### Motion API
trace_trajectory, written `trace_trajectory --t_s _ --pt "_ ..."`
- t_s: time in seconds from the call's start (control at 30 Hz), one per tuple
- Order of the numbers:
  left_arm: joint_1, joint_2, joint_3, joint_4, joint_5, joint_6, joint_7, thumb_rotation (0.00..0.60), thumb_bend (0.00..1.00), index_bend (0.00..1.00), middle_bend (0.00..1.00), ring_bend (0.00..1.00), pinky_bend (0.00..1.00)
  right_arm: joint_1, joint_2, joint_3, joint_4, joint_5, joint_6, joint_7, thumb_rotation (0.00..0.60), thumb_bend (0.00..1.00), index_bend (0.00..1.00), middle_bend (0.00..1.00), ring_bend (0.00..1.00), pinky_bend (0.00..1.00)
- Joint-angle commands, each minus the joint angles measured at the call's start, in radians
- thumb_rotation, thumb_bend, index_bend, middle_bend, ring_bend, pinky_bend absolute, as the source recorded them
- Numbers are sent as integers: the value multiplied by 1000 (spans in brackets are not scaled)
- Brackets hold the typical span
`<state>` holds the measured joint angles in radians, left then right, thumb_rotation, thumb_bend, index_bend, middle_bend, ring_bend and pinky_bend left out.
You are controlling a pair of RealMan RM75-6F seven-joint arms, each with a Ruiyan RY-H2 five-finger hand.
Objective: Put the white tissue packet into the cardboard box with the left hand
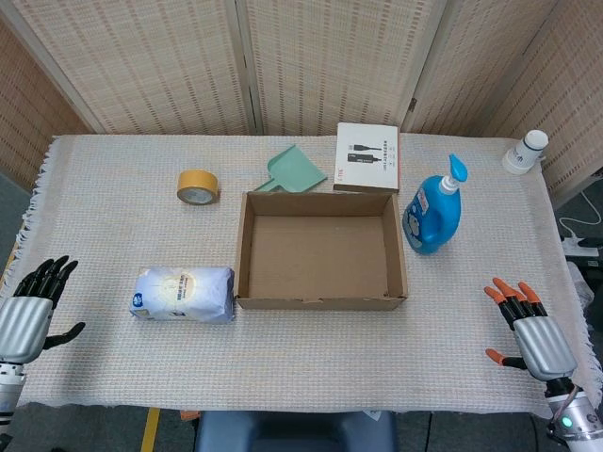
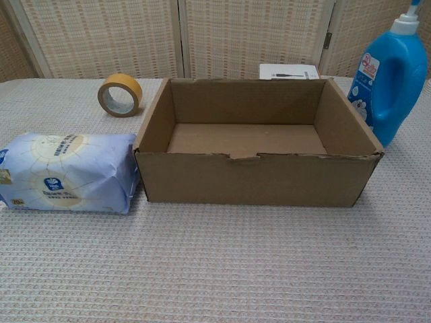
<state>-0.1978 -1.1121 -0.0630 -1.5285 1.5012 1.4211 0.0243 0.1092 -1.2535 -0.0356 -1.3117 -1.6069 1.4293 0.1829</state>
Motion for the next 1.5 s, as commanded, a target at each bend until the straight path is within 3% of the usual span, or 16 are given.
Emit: trace_trajectory --t_s 0.03,0.63,1.0,1.2,1.5 --pt "-2 0 -2 2 -1 -1 -5 600 170 0 0 0 146 2 -3 1 3 4 -7 -3 600 0 115 0 0 0" --pt "-1 76 -3 -92 0 -2 18 600 172 0 0 0 146 2 5 -1 -5 0 -3 9 600 0 115 0 0 0" --pt "-14 191 44 -368 37 -75 75 600 171 0 0 0 142 4 4 -4 -3 -3 -8 15 600 0 115 0 0 0" --pt "-64 139 34 -410 31 -144 131 600 171 0 0 0 130 4 4 -5 0 -1 -12 19 600 0 115 0 0 0" --pt "-142 -28 -6 -328 37 -195 220 600 171 0 0 0 119 6 5 1 5 10 -17 28 600 0 115 0 0 0"
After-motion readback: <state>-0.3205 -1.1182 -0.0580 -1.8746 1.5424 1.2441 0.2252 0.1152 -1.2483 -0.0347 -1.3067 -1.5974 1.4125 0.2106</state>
